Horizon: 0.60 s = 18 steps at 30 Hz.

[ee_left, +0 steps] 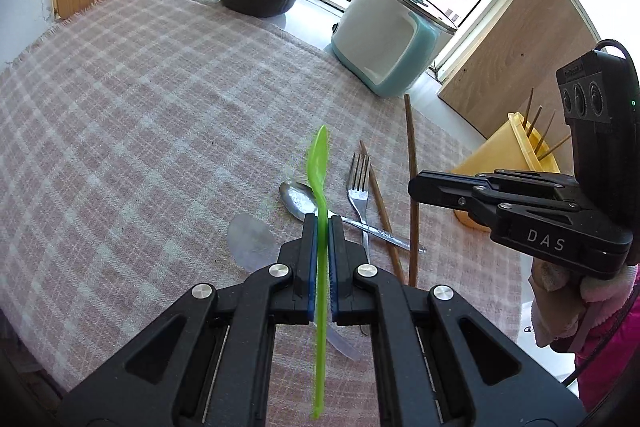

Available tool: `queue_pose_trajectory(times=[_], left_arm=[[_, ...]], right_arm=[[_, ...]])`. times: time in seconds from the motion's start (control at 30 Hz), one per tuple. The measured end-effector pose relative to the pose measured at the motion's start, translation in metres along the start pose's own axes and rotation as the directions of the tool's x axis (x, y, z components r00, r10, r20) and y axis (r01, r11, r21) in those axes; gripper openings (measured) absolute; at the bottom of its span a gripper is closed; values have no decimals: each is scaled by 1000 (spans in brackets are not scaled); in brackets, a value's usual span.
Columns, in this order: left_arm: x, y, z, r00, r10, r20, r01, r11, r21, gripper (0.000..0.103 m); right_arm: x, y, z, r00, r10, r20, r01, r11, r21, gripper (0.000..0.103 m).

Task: Organize utensils
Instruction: 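Lift the green spoon with the left tool while the right tool lifts the chopstick upright, then carry the green spoon and the chopstick over the yellow bin with both tools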

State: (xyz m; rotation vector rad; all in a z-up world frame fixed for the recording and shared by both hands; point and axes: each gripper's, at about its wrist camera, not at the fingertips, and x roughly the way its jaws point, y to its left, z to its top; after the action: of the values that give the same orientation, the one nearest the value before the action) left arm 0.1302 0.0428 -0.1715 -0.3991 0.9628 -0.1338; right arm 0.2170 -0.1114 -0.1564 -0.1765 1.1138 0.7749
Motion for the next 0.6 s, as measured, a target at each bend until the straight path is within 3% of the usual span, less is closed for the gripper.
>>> queue_pose_trajectory(times=[0.33,0.6], left_arm=[[-17,-23,15,998,-21,56,19,999,44,2],[-30,-47,30,991,-71,110,63,995,72,2]], right_arm=[[-40,5,-6,994,-32,107,33,999,-11,3],[-81,7,-8,975,-51,215,55,998,-13,2]])
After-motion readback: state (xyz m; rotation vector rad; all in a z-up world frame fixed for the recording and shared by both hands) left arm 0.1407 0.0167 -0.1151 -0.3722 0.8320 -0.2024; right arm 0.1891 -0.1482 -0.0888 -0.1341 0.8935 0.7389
